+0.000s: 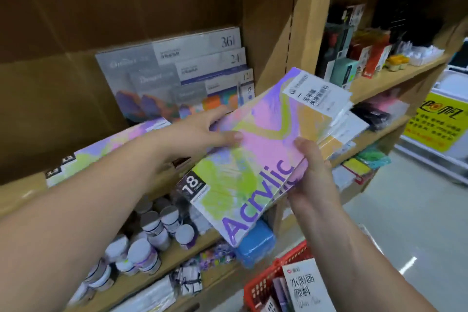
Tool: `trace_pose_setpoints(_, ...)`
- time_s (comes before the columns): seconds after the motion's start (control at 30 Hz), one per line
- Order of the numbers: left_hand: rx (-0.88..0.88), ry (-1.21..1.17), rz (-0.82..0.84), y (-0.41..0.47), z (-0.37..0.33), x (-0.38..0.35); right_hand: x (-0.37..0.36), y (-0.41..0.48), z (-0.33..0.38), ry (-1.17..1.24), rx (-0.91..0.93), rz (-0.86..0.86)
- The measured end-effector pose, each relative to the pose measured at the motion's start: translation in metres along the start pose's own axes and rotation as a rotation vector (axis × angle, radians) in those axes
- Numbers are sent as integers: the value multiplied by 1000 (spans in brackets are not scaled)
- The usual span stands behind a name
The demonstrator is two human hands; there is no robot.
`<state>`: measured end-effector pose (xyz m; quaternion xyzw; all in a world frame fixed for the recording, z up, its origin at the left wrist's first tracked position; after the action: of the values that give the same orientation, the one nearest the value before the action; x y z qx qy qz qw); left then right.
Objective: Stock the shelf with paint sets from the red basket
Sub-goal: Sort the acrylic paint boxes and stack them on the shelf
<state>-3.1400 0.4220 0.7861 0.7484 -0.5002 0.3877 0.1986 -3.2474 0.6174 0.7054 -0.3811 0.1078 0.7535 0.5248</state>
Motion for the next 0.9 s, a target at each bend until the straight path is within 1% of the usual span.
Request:
trace_pose_setpoints(0.03, -27, 0, 48, 6, 8, 6, -1, 1, -5, 15, 9, -10)
trace_pose_setpoints(0.07, -26, -6, 59, 11, 19, 13, -2, 2, -11, 20, 21, -16)
trace_pose_setpoints(0.13, -18, 12, 1, 19, 38, 28, -2, 0, -22, 40, 28, -31)
trace_pose_setpoints(0.2, -12, 203, -21, 22, 63, 40, -5, -7, -33, 53, 11, -61)
trace_pose_setpoints(0.27, 27, 462, 44, 21, 88, 44, -6, -12, -42, 50, -10, -68)
trace_pose_setpoints(0.33, 12, 620, 55, 21, 111, 44, -8, -14, -47, 41, -10, -67)
trace_pose_setpoints(0.4, -37, 647, 23, 20, 121, 43, -7, -13, -48, 25, 6, -51)
trace_pose_setpoints(0.47, -50, 659, 21, 25, 121, 43, -6, -12, -48, 5, 4, -17)
trace_pose_setpoints(0.63, -7, 716, 153, 31, 114, 43, 6, -12, -42, -17, -13, 19)
trace_pose_setpoints(0.73, 18, 742, 189, 29, 115, 43, 9, -16, -39, -20, -28, 24)
trace_pose_setpoints(0.83, 3, 727, 175, 18, 125, 47, 6, -19, -38, -44, -17, 15)
trace_pose_setpoints(0.9, -30, 697, 128, 3, 135, 51, 1, -21, -38, -55, -17, 23)
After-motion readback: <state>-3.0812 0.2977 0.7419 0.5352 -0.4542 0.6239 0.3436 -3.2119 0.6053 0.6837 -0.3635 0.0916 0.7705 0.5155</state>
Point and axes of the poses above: each hand's wrist, its own y-axis towards the middle knuckle, its own x-axis out of the back of the hand, z = x × y, the point moved 2 cm from there along y, towards the middle knuckle, and after that the axes turned 5 degrees about x, right-handed, at the moved point
